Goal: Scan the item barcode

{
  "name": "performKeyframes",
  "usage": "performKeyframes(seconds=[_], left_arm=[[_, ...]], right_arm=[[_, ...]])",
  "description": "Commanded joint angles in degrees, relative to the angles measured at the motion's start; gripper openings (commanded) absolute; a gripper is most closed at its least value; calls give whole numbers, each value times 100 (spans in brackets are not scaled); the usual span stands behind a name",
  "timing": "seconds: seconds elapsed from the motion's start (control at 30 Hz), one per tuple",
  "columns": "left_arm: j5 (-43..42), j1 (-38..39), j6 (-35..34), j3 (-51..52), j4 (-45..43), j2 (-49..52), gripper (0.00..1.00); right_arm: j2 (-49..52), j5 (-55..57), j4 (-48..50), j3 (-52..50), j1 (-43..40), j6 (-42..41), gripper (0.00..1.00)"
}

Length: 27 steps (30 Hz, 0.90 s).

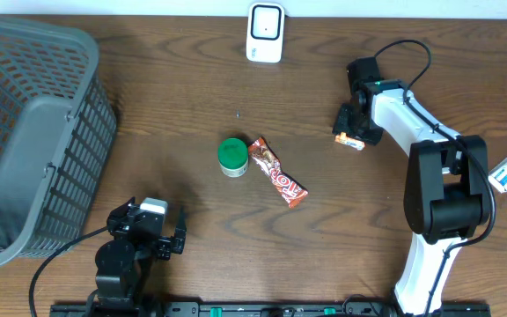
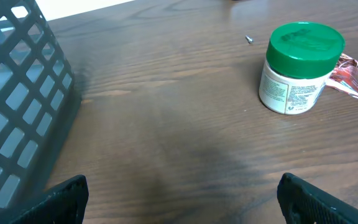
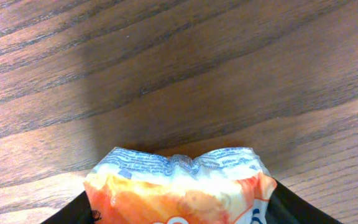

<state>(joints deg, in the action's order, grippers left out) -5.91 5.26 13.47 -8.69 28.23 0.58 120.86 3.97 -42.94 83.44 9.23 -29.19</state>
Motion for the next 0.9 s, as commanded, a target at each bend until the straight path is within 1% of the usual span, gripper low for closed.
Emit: performKeyframes(seconds=[0.0, 0.1, 0.27, 0.5, 0.73, 0.87], left_arm=[[-52, -20, -50, 66, 90, -35, 98], [-52, -20, -50, 66, 90, -35, 98], [-52, -20, -50, 66, 90, -35, 98], [-52, -20, -50, 66, 90, -35, 98], [-52, -20, -50, 66, 90, -35, 98], [-55, -20, -50, 66, 90, -35, 98]], right_arm=[[352, -575, -22, -267, 57, 17, 57], [267, -629, -208, -184, 57, 17, 57], [-46, -750, -984, 262, 57, 15, 56], [-621, -1458, -1982, 767, 57, 13, 54], [-1554, -2282, -2726, 863, 63, 15, 52], [-2052, -2361, -2924, 863, 63, 15, 53]])
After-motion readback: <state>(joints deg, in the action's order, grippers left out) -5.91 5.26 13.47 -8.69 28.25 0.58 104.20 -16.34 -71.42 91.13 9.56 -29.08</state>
